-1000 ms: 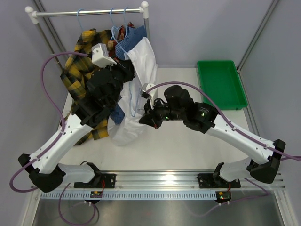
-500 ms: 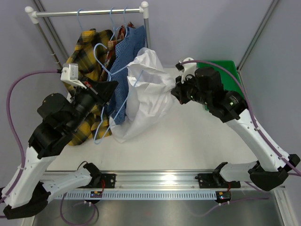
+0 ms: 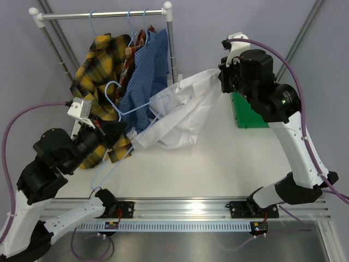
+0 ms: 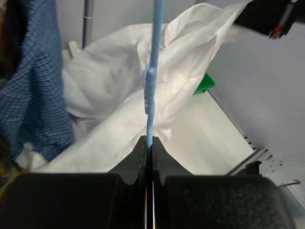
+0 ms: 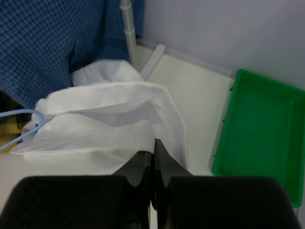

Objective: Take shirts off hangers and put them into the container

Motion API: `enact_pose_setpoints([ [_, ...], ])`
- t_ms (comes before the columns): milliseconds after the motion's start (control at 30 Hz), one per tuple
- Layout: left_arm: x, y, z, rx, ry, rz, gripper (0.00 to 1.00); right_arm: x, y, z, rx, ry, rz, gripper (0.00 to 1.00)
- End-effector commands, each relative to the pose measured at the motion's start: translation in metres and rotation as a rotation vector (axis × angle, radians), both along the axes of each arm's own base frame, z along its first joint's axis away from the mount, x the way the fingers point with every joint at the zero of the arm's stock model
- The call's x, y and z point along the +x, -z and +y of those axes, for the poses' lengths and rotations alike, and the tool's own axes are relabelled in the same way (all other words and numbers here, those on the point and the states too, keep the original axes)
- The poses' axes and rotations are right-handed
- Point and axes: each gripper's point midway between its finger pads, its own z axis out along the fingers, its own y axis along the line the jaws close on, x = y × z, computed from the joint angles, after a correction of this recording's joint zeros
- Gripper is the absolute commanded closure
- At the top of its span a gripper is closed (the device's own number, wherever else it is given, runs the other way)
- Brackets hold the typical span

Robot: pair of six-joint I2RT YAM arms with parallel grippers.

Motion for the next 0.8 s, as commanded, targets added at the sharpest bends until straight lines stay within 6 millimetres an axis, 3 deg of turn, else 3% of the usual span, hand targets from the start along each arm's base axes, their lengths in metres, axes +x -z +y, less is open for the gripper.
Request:
enact_pose_setpoints([
  [0, -0.008, -0.004, 0.036, 0.035, -0.103, -0.055, 1.00, 0.004, -0.049, -0.050, -0.046, 0.160, -0.131, 1.00],
  [67, -0.017, -0.012, 0.049, 0.014, -0.119, -0.098, 1.00, 0.010, -0.048, -0.059, -0.068, 0.190, -0.121, 1.00],
  [133, -0.020, -0.014, 0.056, 0.016, -0.137, -0.118, 1.00, 0.008, -0.063, -0.067, -0.048, 0.216, -0.157, 1.00],
  [233, -0.013, 0.000, 0.059, 0.058, -0.175, -0.083, 1.00, 0.003, -0.101, -0.066, 0.017, 0.201, -0.245, 1.00],
  [267, -0.009, 0.006, 0.055, 0.078, -0.172, -0.062, 1.00, -0.002, -0.126, -0.070, 0.055, 0.205, -0.308, 1.00],
  [333, -0.005, 0.015, 0.046, 0.085, -0.154, -0.031, 1.00, -0.004, -0.153, -0.073, 0.073, 0.205, -0.393, 1.00],
  [400, 0.001, 0.022, 0.039, 0.105, -0.147, -0.002, 1.00, -0.011, -0.193, -0.084, 0.100, 0.234, -0.533, 1.00],
  [433, 0.004, 0.027, 0.035, 0.116, -0.143, 0.011, 1.00, -0.023, -0.212, -0.096, 0.127, 0.260, -0.599, 1.00],
  [467, 0.008, 0.031, 0.032, 0.128, -0.143, 0.024, 1.00, -0.017, -0.210, -0.099, 0.107, 0.293, -0.611, 1.00],
  [500, 0.010, 0.033, 0.030, 0.134, -0.141, 0.033, 1.00, -0.026, -0.237, -0.107, 0.145, 0.316, -0.717, 1.00],
  [600, 0.014, 0.037, 0.025, 0.151, -0.135, 0.048, 1.00, -0.047, -0.271, -0.123, 0.180, 0.349, -0.853, 1.00],
  [667, 0.015, 0.036, 0.024, 0.153, -0.135, 0.047, 1.00, -0.056, -0.287, -0.128, 0.184, 0.356, -0.905, 1.00],
  [767, 0.021, 0.032, 0.019, 0.161, -0.134, 0.049, 1.00, -0.051, -0.283, -0.122, 0.160, 0.330, -0.886, 1.00],
])
